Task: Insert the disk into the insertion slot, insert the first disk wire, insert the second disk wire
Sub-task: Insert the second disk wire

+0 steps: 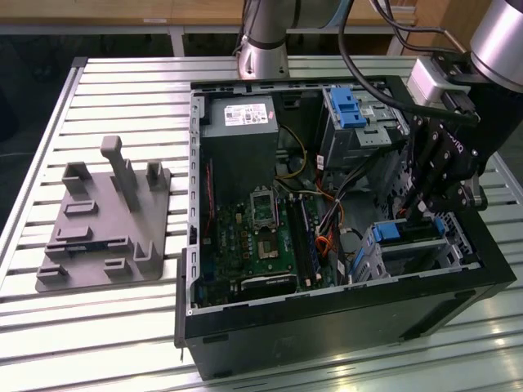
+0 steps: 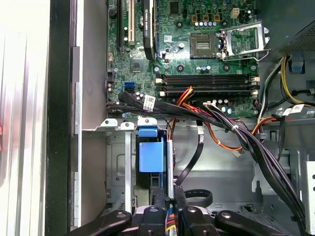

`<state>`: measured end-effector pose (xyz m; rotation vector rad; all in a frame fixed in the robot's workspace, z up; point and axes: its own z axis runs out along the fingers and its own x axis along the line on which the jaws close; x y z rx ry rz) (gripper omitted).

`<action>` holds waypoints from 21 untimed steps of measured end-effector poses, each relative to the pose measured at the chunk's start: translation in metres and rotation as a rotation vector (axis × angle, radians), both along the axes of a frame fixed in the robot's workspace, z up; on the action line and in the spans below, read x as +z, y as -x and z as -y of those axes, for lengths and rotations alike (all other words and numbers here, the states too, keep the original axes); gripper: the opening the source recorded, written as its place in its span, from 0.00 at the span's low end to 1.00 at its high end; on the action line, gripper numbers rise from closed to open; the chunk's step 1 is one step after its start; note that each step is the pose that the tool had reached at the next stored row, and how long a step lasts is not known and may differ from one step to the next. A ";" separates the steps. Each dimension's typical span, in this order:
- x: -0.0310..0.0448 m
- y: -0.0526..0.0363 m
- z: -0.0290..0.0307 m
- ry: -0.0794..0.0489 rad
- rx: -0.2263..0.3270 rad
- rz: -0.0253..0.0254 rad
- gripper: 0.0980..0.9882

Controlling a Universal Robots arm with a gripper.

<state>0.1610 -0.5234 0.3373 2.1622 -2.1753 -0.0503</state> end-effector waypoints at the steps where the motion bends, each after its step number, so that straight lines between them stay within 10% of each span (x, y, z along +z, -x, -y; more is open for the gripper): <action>1: 0.0000 0.0000 0.0000 0.000 0.000 0.0000 0.11; 21: -0.0015 -0.0006 0.0043 0.000 0.000 0.0000 0.11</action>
